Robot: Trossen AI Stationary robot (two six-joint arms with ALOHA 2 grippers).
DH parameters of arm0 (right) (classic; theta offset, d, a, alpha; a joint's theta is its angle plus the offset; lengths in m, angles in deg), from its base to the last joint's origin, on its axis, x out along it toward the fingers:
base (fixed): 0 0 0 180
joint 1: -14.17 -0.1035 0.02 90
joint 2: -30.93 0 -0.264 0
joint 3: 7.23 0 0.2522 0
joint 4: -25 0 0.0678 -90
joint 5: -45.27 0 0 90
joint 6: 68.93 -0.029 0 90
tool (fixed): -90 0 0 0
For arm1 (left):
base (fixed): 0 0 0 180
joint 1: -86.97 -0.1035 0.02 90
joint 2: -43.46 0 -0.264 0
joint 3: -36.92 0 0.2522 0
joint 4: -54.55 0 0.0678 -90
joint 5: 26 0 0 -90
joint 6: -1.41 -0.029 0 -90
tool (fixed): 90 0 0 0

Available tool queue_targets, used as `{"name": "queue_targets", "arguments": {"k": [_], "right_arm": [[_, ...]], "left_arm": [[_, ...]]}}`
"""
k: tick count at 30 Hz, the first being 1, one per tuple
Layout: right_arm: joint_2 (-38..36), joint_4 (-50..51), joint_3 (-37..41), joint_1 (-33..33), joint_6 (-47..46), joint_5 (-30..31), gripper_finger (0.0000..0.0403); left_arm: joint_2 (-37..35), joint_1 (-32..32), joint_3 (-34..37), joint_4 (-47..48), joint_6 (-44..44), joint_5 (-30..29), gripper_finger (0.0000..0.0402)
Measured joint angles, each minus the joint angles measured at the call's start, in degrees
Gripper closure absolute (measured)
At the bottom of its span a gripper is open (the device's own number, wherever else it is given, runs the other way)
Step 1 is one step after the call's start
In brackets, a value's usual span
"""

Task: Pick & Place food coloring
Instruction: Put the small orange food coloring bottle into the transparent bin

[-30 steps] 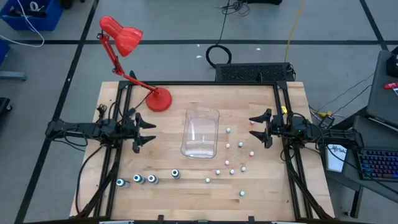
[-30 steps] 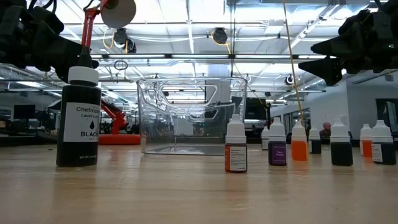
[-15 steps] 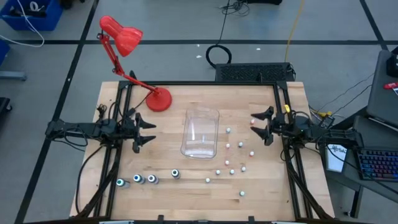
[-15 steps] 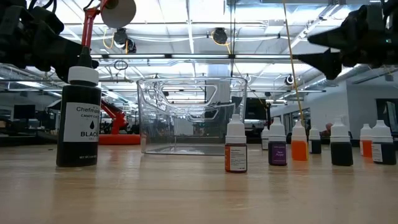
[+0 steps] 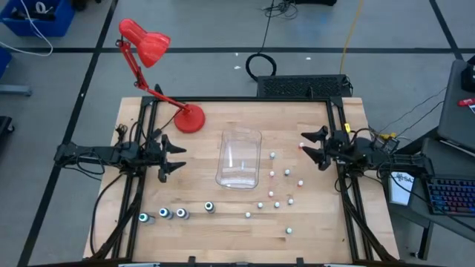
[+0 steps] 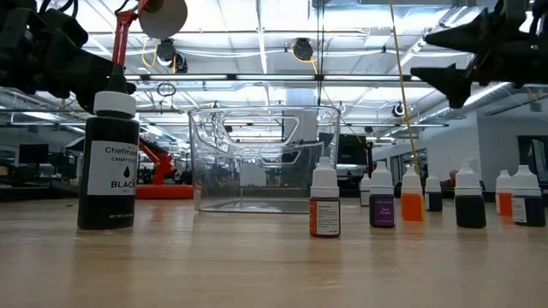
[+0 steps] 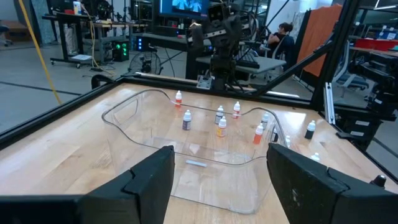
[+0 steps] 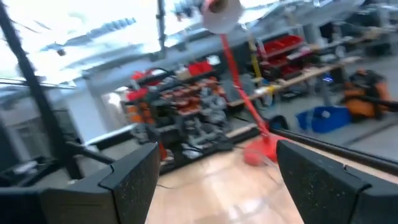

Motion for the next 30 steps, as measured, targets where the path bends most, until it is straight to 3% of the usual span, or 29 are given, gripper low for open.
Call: {"name": "queue_targets", "arguments": {"k": [10,13,15,19,23,27,30], "right_arm": [[0.1,3.0,-1.5,0.0,-4.6,2.4,0.0094],[2.9,19.7,-8.8,0.0,-6.9,2.5,0.0094],[6.9,28.6,-18.2,0.0,-9.2,3.7,0.0094],[21.0,50.9,-35.1,0.0,-14.4,8.9,0.0094],[38.6,66.0,-53.1,1.1,-18.0,11.4,0.0094],[57.3,80.2,-67.5,4.0,-17.8,8.5,0.0094],[67.2,88.2,-74.2,6.8,-15.9,7.1,0.0094]], "left_arm": [[0.0,0.0,0.0,0.0,0.0,0.0,0.0149],[0.0,0.0,0.0,0.0,0.0,0.0,0.0149],[0.0,0.0,0.0,0.0,0.0,0.0,0.0149],[0.0,0.0,0.0,0.0,0.0,0.0,0.0149],[0.0,0.0,0.0,0.0,0.0,0.0,0.0149],[0.0,0.0,0.0,0.0,0.0,0.0,0.0149],[0.0,0.0,0.0,0.0,0.0,0.0,0.0149]]}}
